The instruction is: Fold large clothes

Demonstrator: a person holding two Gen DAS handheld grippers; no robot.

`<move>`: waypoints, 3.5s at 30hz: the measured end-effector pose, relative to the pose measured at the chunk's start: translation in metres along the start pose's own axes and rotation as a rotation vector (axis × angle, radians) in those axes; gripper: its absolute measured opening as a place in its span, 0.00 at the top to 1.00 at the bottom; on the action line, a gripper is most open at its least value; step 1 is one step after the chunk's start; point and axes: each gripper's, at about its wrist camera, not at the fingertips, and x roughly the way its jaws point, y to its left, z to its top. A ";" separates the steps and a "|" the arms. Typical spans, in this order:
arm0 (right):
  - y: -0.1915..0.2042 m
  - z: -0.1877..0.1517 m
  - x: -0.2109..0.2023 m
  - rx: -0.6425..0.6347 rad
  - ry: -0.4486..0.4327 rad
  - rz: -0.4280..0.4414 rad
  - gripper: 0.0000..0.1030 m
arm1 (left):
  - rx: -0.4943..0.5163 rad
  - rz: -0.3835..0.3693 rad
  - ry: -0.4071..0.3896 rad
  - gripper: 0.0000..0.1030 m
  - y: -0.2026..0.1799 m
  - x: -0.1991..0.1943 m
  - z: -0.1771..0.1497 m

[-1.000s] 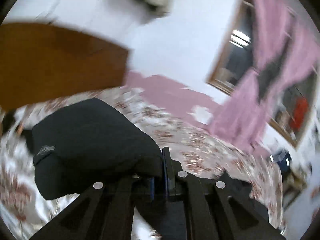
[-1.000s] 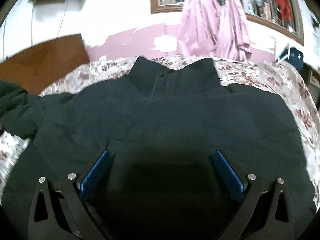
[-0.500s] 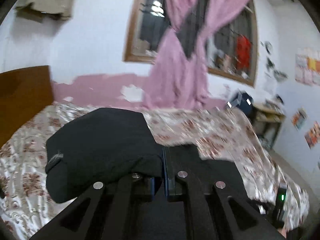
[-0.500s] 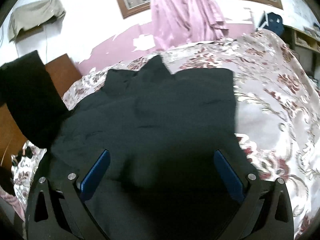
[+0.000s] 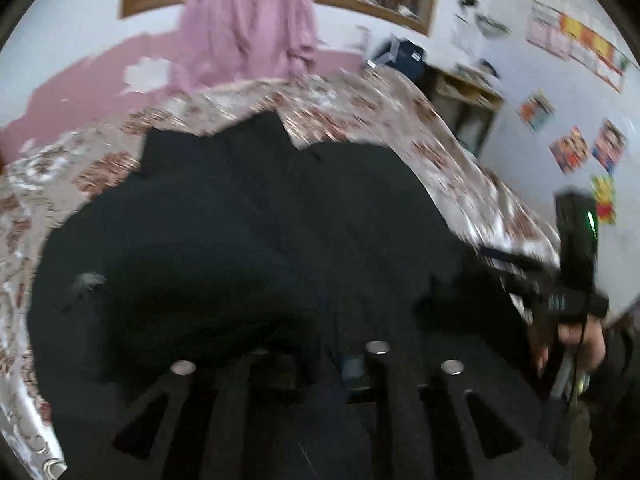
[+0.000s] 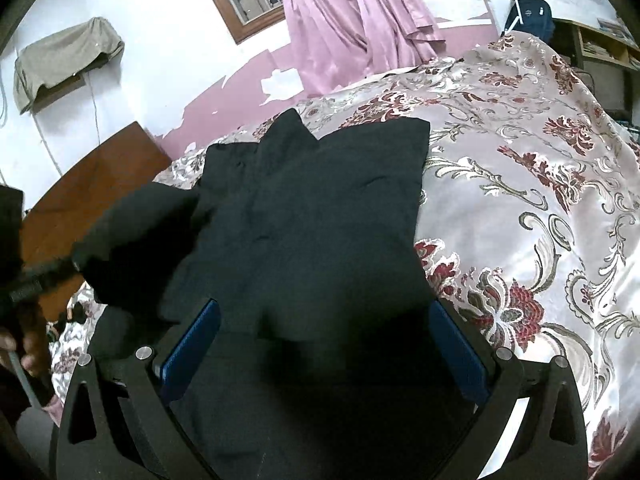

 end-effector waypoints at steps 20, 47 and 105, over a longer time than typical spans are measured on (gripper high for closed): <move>0.062 -0.009 0.012 -0.093 0.015 -0.075 0.01 | -0.146 -0.035 0.033 0.15 0.057 -0.069 -0.099; 0.240 -0.027 0.004 -0.535 -0.171 -0.141 0.01 | -0.573 0.354 -0.012 0.14 0.189 -0.088 -0.122; 0.050 0.070 0.015 -0.077 -0.098 -0.151 0.87 | -0.242 0.349 0.025 0.14 0.109 -0.001 -0.034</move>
